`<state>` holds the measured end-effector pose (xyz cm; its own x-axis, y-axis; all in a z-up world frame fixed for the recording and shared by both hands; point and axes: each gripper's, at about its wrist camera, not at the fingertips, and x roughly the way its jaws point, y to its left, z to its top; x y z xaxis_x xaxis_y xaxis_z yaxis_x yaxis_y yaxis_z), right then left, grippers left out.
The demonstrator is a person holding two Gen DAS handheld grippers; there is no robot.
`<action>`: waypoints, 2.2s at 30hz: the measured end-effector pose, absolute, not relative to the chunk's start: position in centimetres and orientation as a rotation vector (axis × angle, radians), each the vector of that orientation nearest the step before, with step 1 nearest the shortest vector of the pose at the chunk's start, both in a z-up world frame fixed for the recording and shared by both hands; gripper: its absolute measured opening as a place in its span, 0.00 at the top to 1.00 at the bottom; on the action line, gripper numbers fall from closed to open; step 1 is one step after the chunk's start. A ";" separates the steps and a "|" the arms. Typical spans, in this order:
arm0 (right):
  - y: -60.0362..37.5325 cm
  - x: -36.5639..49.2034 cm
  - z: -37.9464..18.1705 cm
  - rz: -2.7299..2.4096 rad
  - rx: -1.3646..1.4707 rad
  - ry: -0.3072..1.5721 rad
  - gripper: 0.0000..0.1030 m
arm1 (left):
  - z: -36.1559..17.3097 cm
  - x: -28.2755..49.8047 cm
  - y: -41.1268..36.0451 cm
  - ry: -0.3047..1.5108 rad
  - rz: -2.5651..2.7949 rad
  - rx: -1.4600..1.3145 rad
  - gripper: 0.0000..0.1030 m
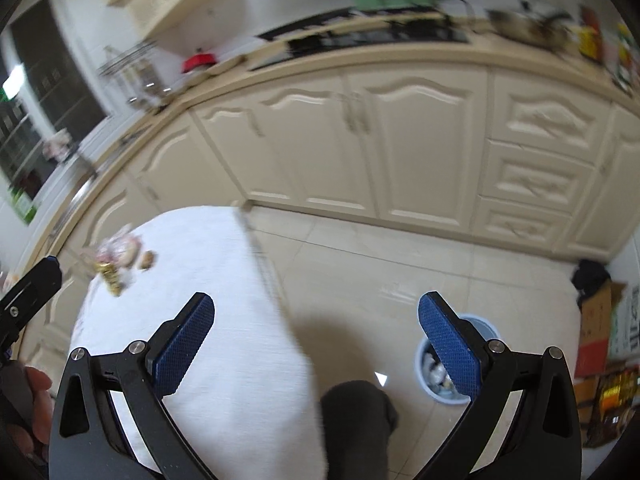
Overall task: Collect trash
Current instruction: 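Return both tools from the bin to the table, then grasp the yellow packet with the left tool while the right tool grasps the brown lump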
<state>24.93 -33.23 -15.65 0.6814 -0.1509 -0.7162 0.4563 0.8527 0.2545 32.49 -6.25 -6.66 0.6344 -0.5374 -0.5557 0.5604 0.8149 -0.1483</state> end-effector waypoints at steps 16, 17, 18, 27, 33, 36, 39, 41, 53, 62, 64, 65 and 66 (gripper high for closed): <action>-15.6 36.7 -15.2 -0.046 0.137 0.816 0.00 | -6.0 24.9 10.9 0.591 -0.267 -0.090 0.01; -14.9 37.3 -15.4 -0.037 0.123 0.817 0.00 | -6.0 24.9 11.4 0.596 -0.255 -0.094 0.01; -14.3 37.9 -15.6 -0.030 0.110 0.818 0.00 | -6.1 24.6 12.0 0.601 -0.243 -0.097 0.01; -11.9 42.7 -18.1 0.008 0.051 0.866 0.00 | -7.0 27.8 9.7 0.657 -0.167 -0.082 0.01; -12.7 46.0 -20.4 -0.002 0.060 0.892 0.03 | -8.5 34.1 7.1 0.697 -0.160 -0.048 0.01; -13.5 47.7 -21.5 -0.017 0.059 0.912 0.13 | -9.9 37.3 5.7 0.723 -0.154 -0.029 0.01; -14.1 49.2 -22.4 -0.013 0.066 0.926 0.14 | -11.4 40.4 4.5 0.742 -0.153 -0.014 0.01; -14.4 50.3 -23.1 -0.003 0.076 0.938 0.18 | -12.6 42.6 3.9 0.757 -0.154 0.000 0.01; -14.6 54.2 -26.7 0.035 0.095 1.007 0.42 | -18.5 53.4 0.8 0.827 -0.155 0.005 0.16; -12.5 54.2 -27.1 0.092 0.048 0.998 0.71 | -20.6 59.1 0.8 0.900 -0.229 -0.062 0.62; -12.2 54.1 -27.1 0.115 0.060 0.999 0.77 | -20.7 59.7 1.1 0.900 -0.244 -0.077 0.64; -12.2 54.1 -27.1 0.117 0.059 0.999 0.78 | -20.7 60.2 1.3 0.902 -0.251 -0.088 0.65; -12.2 54.0 -27.2 0.119 0.064 0.998 0.78 | -20.8 60.6 1.6 0.903 -0.259 -0.101 0.65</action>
<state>54.01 -12.20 -27.15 0.5363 0.1290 -0.8341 -0.0706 0.9916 0.1080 60.61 1.58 -20.76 0.5906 -0.2650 -0.7622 0.1801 0.9640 -0.1956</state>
